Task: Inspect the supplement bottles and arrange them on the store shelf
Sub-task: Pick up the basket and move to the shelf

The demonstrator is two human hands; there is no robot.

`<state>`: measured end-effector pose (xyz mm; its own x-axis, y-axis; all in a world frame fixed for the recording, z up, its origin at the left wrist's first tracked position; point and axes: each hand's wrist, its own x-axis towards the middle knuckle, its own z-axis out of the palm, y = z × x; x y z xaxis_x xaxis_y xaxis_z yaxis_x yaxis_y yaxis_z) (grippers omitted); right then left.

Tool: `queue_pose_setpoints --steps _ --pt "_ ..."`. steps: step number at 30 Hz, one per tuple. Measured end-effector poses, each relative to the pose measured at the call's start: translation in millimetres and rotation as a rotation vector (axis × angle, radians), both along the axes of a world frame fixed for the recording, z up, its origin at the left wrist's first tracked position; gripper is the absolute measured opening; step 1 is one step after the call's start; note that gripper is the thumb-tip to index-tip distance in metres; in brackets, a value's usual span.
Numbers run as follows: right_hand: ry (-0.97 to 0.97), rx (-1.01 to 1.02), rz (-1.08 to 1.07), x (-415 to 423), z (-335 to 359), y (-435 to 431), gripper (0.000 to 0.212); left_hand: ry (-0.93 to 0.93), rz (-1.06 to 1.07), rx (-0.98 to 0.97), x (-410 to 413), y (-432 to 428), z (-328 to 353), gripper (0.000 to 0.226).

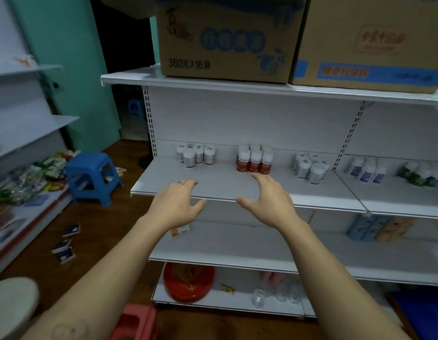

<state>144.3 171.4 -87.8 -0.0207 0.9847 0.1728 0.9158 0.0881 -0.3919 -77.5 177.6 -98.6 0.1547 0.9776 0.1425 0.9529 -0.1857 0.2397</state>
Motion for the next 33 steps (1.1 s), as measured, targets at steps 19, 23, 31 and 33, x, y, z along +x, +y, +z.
queue_pose_setpoints --steps 19,23,31,33 --pt "0.157 -0.161 -0.017 -58 -95 131 0.074 -0.142 0.069 -0.158 -57 127 -91 0.061" --pt "0.17 -0.143 0.006 -53 -99 170 0.075 -0.206 0.119 -0.156 -47 155 -97 0.062" --pt "0.279 -0.276 0.123 -45 -108 249 0.077 -0.267 0.25 -0.15 -28 210 -95 0.062" --pt "0.293 -0.281 0.146 -47 -110 265 0.076 -0.291 0.288 -0.158 -28 222 -96 0.062"
